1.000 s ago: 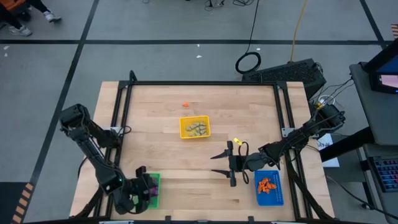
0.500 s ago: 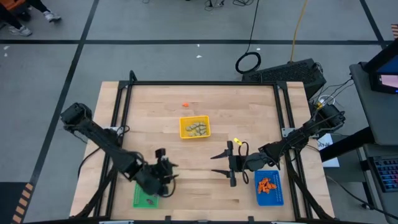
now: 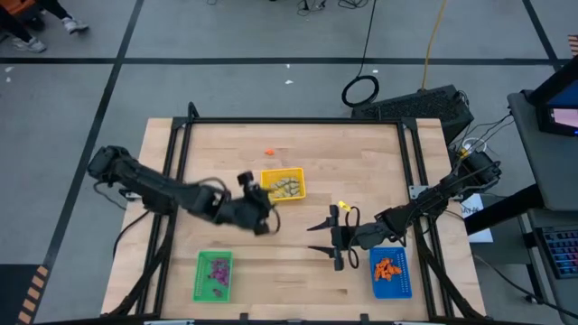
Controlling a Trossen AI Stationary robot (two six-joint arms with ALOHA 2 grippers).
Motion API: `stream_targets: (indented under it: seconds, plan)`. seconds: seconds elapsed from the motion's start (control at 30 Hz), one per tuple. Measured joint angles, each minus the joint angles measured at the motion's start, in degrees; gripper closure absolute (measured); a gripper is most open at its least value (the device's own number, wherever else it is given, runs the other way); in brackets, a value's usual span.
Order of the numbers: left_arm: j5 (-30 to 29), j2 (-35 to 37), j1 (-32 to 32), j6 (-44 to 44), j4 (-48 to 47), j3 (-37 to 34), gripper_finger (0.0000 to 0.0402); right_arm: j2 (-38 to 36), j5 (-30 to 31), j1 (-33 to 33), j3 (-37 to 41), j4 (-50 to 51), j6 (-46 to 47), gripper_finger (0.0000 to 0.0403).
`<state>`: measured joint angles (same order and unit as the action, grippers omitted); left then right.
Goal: Sort Halloween decoration
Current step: Put the orange skeleton toy in the blue basket
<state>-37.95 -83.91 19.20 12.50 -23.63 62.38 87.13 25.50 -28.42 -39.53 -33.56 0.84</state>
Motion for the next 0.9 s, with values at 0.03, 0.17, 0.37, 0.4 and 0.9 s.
stream_targets:
  seconds: [0.03, 0.17, 0.37, 0.4, 0.9]
  plan:
    - [0.0, 0.6, -1.7, -1.1, -0.1, 0.1, 0.0226, 0.0, 0.0, 0.0, 0.0, 0.0, 0.0, 0.0190]
    - [-1.0, 2.4, -8.1, -5.5, 0.1, 0.2, 0.0226, 0.0, 0.0, 0.0, 0.0, 0.0, -1.6, 0.0190]
    - [-1.2, 2.3, -13.4, -6.1, 0.2, 0.2, 0.0226, 0.0, 0.2, 0.3, 0.0, 0.0, -3.1, 0.0190]
    - [-1.4, 1.9, -14.0, -5.6, 0.8, 0.2, 0.0226, 0.0, 0.3, 0.4, 0.0, 0.0, -3.2, 0.0190]
    - [17.0, -0.2, -32.1, -8.8, 0.2, 0.1, 0.0226, 0.0, 0.2, 5.2, 0.0, -0.3, -10.6, 0.0190]
